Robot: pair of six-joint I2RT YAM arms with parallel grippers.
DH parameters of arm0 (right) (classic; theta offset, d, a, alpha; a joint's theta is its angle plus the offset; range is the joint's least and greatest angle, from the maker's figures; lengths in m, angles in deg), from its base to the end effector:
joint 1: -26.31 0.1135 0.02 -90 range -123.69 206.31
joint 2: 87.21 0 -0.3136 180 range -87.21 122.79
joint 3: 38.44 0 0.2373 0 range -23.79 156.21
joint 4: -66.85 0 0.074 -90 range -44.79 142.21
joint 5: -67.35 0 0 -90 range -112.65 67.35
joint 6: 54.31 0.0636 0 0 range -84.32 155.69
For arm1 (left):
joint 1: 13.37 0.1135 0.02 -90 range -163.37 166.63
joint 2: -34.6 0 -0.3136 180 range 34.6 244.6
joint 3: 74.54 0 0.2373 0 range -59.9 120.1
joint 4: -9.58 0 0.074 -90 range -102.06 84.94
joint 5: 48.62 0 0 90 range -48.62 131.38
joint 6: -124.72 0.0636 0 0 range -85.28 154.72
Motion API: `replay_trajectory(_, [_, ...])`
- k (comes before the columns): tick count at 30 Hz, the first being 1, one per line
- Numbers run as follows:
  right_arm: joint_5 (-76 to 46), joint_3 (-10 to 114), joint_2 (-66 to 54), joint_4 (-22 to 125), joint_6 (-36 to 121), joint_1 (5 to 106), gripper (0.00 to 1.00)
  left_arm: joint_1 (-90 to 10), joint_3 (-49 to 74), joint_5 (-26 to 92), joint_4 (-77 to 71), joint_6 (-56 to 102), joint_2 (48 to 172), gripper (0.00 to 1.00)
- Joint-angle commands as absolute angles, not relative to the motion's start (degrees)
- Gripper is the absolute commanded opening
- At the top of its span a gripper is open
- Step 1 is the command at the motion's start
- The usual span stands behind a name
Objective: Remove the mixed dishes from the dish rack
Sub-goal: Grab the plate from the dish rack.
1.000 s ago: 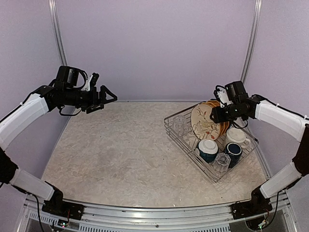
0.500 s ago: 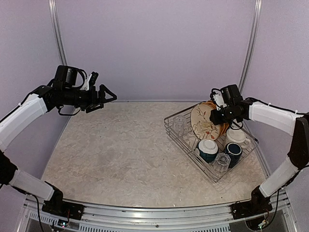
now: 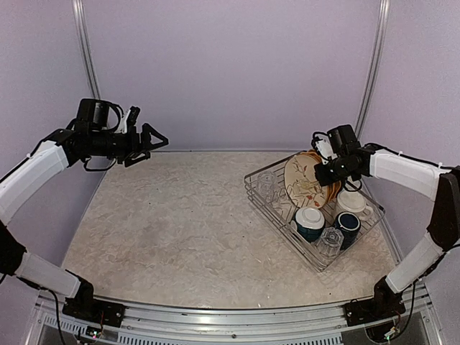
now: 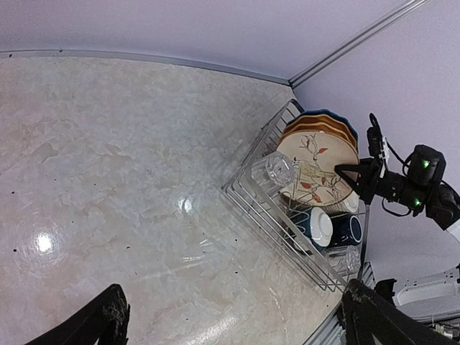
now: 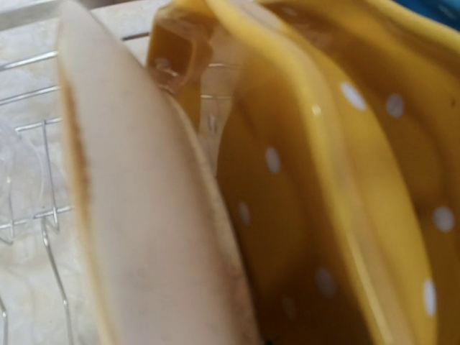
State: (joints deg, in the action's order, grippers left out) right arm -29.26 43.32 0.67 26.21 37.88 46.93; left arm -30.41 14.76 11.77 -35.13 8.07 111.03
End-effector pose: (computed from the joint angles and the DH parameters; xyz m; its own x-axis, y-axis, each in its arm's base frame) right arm 0.3192 0.1123 0.3017 -0.6919 -0.2198 -0.6878 -0.2498 0.9666 -0.0576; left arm 0.2658 -0.1143 0.4030 -0.7451 -0.1795 -0.6424 0.3601 0.7023 -0.6140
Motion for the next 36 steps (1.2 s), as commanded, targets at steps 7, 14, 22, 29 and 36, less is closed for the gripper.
replay_trajectory(7, [-29.11,49.09,-3.61,22.14,39.39,47.8,0.0,-32.69,14.57,14.05,-35.73,10.0,112.65,0.99])
replay_trajectory(14, [-28.77,49.1,-7.6,22.2,42.72,47.84,0.0,-31.99,13.92,13.84,-34.55,9.51,113.7,0.99])
replay_trajectory(22, [-27.07,47.66,-12.06,23.15,48.53,47.83,0.0,-31.95,12.61,13.48,-32.86,9.16,113.95,0.99])
replay_trajectory(29, [-25.35,45.2,-15.59,26.67,53.89,47.83,0.0,-31.73,12.13,13.25,-31.92,8.84,113.41,0.99])
replay_trajectory(36, [-24.14,42.09,-18.29,31.23,60.97,47.84,0.0,-32.01,11.43,12.63,-30.88,8.62,111.83,0.99])
